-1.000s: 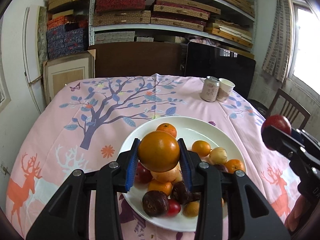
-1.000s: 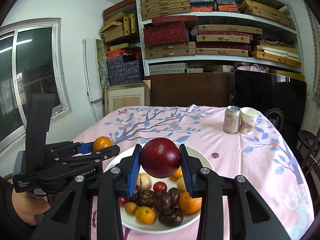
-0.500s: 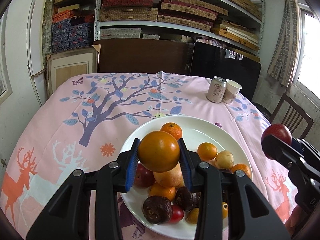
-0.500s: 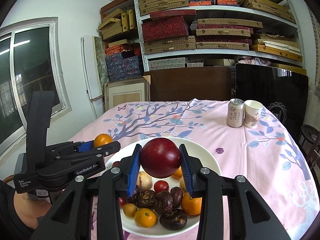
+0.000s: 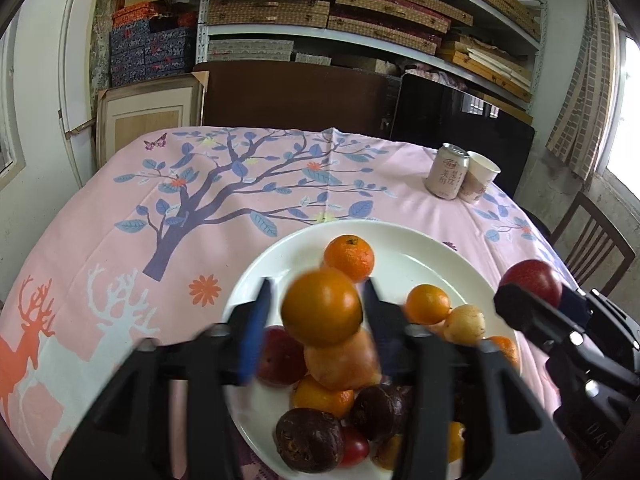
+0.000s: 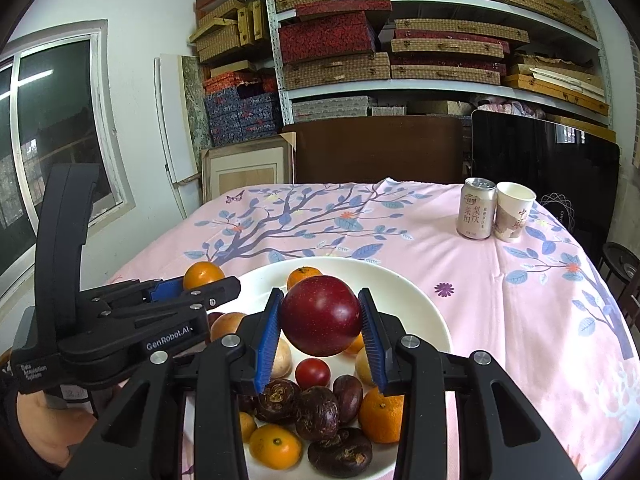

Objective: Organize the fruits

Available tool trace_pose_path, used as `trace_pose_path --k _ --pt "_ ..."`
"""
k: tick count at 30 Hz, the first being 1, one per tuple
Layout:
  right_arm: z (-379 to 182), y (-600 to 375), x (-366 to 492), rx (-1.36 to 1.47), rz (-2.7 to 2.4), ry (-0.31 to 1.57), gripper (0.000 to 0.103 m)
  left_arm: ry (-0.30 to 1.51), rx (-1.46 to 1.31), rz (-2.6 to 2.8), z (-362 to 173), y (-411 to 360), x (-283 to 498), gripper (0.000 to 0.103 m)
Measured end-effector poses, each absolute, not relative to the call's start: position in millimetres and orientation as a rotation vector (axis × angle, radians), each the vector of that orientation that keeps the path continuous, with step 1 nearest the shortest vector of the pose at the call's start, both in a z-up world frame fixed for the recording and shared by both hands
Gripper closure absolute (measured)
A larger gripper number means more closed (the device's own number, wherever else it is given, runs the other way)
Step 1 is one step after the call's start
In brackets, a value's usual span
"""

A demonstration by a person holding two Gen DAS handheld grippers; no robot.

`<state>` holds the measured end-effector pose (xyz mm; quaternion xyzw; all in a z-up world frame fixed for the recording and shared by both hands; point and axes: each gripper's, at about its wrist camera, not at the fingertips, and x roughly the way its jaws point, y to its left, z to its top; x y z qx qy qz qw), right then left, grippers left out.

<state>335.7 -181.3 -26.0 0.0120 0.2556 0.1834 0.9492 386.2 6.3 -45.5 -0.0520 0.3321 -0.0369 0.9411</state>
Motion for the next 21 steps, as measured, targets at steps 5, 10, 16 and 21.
trace_pose_path --k 5,10,16,21 --pt "-35.3 -182.3 339.2 0.021 0.344 0.523 0.029 0.656 -0.097 -0.06 -42.6 11.9 383.1 0.027" --pt "-35.8 -193.0 328.4 0.044 0.339 0.539 0.029 0.667 -0.033 -0.073 -39.1 8.6 371.5 0.027" --pt "-38.9 -208.3 301.9 0.081 0.337 0.599 0.028 0.652 0.125 -0.131 -31.7 -9.8 325.9 0.017" --pt "-38.8 -215.6 268.7 0.069 0.324 0.616 0.024 0.65 0.147 -0.201 -27.4 -10.8 275.9 0.011"
